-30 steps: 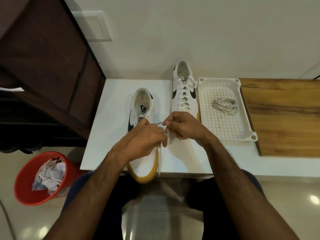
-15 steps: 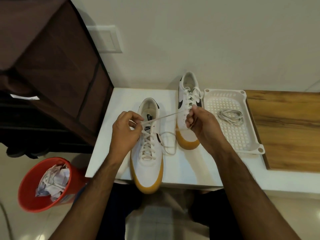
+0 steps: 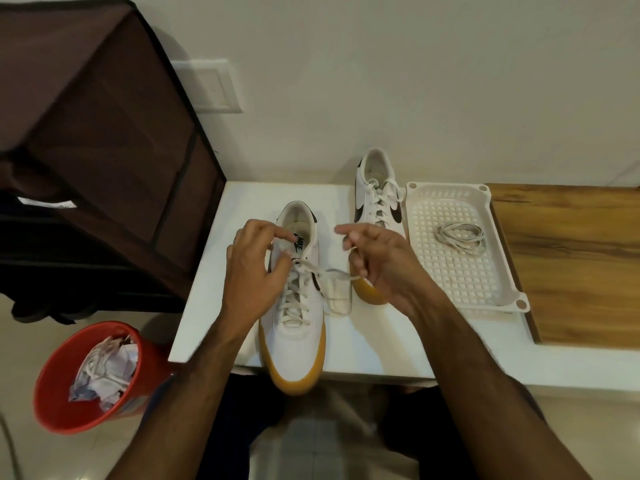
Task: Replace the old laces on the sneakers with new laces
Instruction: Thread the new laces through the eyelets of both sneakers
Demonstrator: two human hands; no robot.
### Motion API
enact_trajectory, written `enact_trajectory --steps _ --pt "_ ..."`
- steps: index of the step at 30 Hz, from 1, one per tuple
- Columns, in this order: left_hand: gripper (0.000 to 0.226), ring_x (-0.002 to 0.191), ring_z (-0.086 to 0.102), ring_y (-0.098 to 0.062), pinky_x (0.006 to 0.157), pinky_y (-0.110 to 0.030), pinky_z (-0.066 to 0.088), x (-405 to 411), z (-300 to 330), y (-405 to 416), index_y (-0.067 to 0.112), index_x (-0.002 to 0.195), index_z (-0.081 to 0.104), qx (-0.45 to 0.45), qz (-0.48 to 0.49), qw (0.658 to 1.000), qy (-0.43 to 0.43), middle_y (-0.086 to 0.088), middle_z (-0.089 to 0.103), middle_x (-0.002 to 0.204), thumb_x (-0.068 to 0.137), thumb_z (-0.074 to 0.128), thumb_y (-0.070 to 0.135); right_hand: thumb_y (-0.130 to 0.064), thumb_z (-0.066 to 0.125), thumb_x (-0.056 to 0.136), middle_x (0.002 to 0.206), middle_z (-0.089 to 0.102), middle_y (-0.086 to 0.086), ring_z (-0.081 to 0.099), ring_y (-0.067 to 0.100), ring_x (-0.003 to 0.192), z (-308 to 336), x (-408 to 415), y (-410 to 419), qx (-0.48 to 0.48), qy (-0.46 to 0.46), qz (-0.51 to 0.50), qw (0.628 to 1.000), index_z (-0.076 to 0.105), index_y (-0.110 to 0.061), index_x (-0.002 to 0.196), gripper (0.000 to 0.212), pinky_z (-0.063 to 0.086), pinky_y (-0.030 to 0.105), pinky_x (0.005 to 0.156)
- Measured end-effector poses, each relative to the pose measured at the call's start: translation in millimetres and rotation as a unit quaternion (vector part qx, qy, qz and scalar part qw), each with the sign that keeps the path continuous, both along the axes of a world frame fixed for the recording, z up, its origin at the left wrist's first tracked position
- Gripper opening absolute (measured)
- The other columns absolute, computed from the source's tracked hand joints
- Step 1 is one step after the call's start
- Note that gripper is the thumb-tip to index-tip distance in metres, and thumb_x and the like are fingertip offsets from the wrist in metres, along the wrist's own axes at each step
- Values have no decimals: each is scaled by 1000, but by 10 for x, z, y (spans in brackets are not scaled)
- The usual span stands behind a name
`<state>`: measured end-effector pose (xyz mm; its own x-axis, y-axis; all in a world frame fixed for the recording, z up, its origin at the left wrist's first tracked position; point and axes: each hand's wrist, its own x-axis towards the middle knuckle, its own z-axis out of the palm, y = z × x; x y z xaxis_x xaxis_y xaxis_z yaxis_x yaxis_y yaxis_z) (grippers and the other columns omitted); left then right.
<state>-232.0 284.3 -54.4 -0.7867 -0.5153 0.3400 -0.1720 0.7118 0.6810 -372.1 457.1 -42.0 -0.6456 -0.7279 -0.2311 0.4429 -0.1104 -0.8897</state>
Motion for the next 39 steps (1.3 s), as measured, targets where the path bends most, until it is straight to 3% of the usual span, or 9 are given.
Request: enact_trajectory --steps 4,7,10,20,27,30,33,35,39 --pt "29 110 62 -14 88 -15 46 9 113 127 24 130 63 158 -124 980 5 9 64 118 103 57 17 -6 55 103 84 68 9 31 10 50 -25 120 -45 58 145 166 974 63 -8 114 14 25 22 45" --pt "41 103 67 -20 90 -30 55 -5 39 124 28 136 60 204 -176 962 -42 7 70 112 99 61 10 -4 55 102 82 71 12 32 10 49 -14 141 -49 66 169 173 968 54 -2 113 11 24 22 45" --pt "37 90 70 -21 84 -37 58 -18 40 56 28 123 70 246 -150 957 -21 1 73 95 93 70 7 -2 55 102 81 72 9 33 9 48 -13 133 -47 57 175 151 971 55 0 110 9 23 24 45" --pt "14 90 62 -14 74 -18 47 -58 24 67 28 100 72 213 -145 966 -26 1 62 101 88 75 21 1 52 102 93 71 26 31 9 49 2 124 -55 -2 188 117 975 59 2 111 11 19 33 49" --pt "18 78 71 -13 73 -19 55 -12 42 -35 16 104 78 232 -93 968 7 3 77 85 96 65 7 2 51 102 80 67 13 31 6 48 -26 64 -44 23 184 89 979 62 2 118 19 22 23 45" --pt "18 73 69 -14 73 -32 60 -8 38 -127 18 102 79 220 -58 974 14 5 77 86 92 69 5 1 52 102 83 71 14 34 8 50 -37 53 -46 46 206 83 974 65 -5 125 27 27 22 46" --pt "18 66 69 -16 72 -34 60 -16 68 -123 21 100 76 238 -34 970 17 3 76 79 88 75 8 -9 58 101 104 75 2 64 12 80 -90 89 -112 103 295 75 947 68 -16 125 27 53 30 72" --pt "23 64 69 -14 72 -25 56 -27 112 -91 25 101 71 246 -29 969 22 1 75 73 86 78 10 -20 65 99 119 68 -11 62 9 111 -124 138 -161 150 396 72 903 69 -25 124 26 51 33 95" --pt "31 66 70 -11 69 -21 56 -33 132 -68 26 107 63 246 -32 968 25 -1 72 70 85 79 13 -21 72 94 105 75 -12 67 7 104 -79 287 -305 125 427 67 893 77 -23 112 19 51 22 94"
